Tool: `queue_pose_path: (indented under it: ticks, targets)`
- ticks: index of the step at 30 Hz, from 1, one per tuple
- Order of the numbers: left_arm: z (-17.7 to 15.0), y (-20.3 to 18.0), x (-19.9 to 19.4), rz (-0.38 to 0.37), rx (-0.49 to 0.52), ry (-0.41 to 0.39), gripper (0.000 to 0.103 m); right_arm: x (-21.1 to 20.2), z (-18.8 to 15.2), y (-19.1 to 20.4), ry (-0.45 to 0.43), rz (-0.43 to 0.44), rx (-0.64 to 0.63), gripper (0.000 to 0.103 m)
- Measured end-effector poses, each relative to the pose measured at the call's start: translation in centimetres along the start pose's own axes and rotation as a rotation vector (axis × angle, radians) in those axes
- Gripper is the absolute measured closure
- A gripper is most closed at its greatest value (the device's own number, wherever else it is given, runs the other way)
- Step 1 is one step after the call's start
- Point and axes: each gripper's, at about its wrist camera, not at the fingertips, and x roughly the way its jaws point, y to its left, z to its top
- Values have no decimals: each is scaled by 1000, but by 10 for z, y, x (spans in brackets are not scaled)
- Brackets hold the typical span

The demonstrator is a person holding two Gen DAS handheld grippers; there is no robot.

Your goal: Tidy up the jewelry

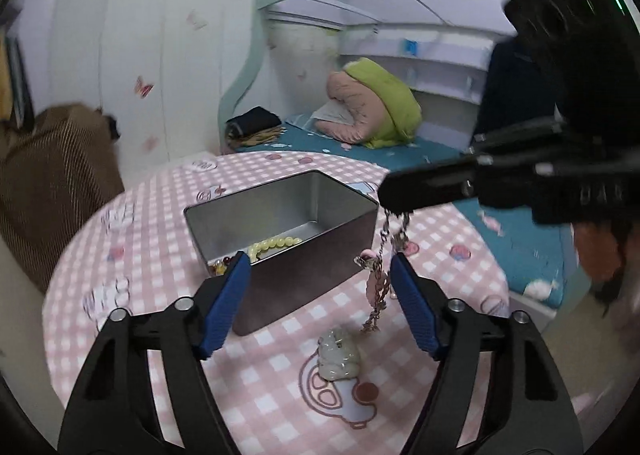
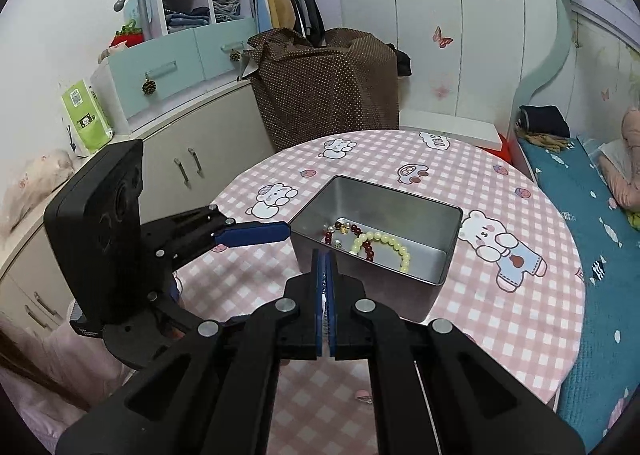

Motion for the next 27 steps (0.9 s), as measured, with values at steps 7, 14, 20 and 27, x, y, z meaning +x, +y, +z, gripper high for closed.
queue_pose_path:
  ticks: [7, 14, 20, 27]
  targets:
    - [-3, 10, 14, -2, -9, 63, 39, -7, 1, 3, -9, 6, -17, 101]
    - [-10, 13, 15, -27, -9, 85, 40, -9, 1, 2, -7, 5, -13, 101]
    - [-11, 13, 21, -17, 6, 109, 43, -11, 1, 4, -11, 17, -16, 101]
    - [-11, 4, 15, -71, 19, 75, 43, -11, 2, 3, -10, 19, -10, 101]
